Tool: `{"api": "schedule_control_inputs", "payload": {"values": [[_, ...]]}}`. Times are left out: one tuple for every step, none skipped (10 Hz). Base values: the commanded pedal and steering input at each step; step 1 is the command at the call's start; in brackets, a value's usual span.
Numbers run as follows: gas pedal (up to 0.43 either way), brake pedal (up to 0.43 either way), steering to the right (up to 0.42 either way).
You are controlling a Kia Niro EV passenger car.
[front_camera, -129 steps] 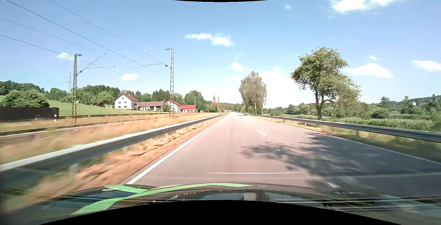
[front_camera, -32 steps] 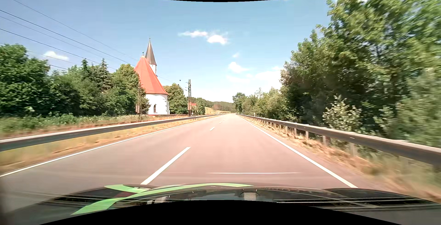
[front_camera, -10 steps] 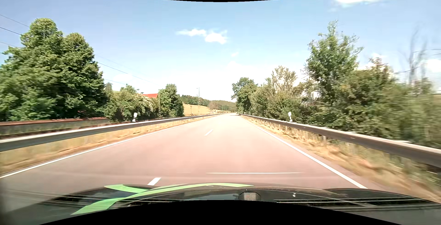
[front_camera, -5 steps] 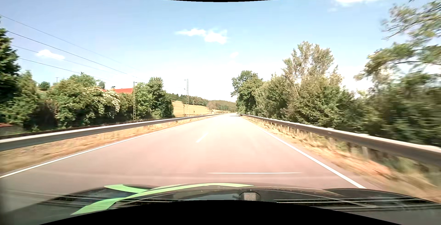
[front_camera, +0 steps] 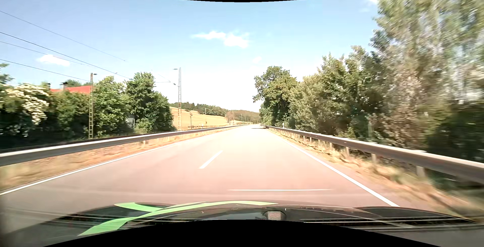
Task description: Follow the waypoints while adhering to traffic rules and regulations
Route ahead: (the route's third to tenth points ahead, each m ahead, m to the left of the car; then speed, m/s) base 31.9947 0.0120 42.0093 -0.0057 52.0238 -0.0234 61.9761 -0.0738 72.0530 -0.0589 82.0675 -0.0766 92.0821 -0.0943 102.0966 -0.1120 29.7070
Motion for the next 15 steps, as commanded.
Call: {"api": "schedule_control_inputs", "payload": {"values": [[0.370,0.000,-0.003],[0.358,0.000,-0.003],[0.358,0.000,-0.003],[0.358,0.000,-0.003],[0.358,0.000,-0.003],[0.358,0.000,-0.003],[0.358,0.000,-0.003],[0.358,0.000,-0.003],[0.358,0.000,-0.003],[0.358,0.000,-0.003],[0.319,0.000,-0.003],[0.311,0.000,-0.003],[0.299,0.000,-0.003],[0.287,0.000,-0.003],[0.280,0.000,-0.003]]}}
